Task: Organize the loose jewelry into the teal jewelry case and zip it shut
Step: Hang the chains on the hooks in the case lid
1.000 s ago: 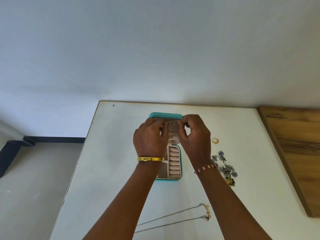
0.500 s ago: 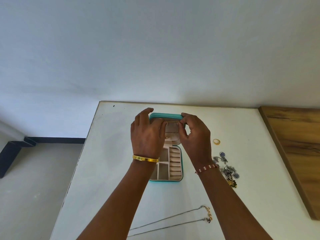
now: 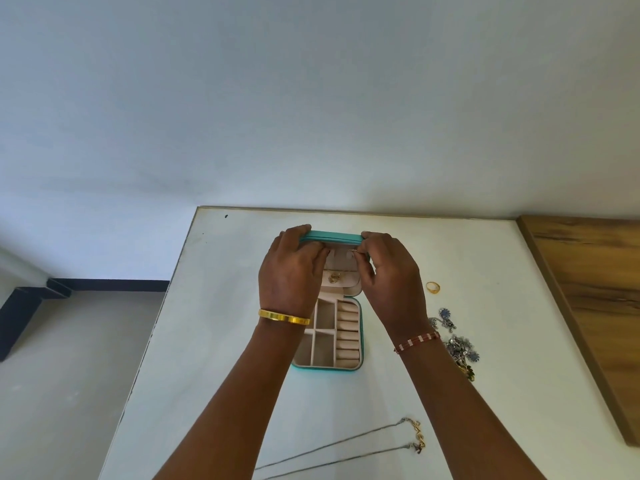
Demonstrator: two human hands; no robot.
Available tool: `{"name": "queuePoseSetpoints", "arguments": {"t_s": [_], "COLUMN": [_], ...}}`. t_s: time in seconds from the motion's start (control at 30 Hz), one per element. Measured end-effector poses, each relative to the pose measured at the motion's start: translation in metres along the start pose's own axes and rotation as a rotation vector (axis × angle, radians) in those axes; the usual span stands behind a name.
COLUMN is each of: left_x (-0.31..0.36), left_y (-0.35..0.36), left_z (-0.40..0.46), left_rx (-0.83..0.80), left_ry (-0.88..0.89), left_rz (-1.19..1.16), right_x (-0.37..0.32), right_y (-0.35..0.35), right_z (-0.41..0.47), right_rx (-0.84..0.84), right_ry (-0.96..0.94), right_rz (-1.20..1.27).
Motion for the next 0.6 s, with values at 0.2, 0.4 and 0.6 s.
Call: {"name": "queuePoseSetpoints", "arguments": {"t_s": [0.2,0.4,0.6], "left_x": [0.0003,-0.0027,-0.0038], "left_y": [-0.0039,-0.0028,-0.0031], "left_z": [-0.0021,-0.0015,-0.003], "left_rx": [0.005,0.012,0.004], "left_ry": [-0.092,-0.079,-0.097], "left_rz": [-0.039,-0.059,-0.077], "right_x": [-0.003,-0.0014,-0.003], "right_y": [-0.0032,-0.0029,-0.0035], "right_z": [0.0022,0.0022,0.0028], "right_rx": [0.01,-0.002,-0.017], "right_ry": [-0.099,-0.137,-0.167], "right_rz": [-0.009,-0.031,-0.035]}}
Point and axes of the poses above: each hand's wrist, its own z-axis towards the middle knuckle, its own y-axis out of the palm, x = y × z, the point moved 2 cm from there along z, towards the middle knuckle, and after that the axes turned 14 degrees about x, right-handed, at the moved point
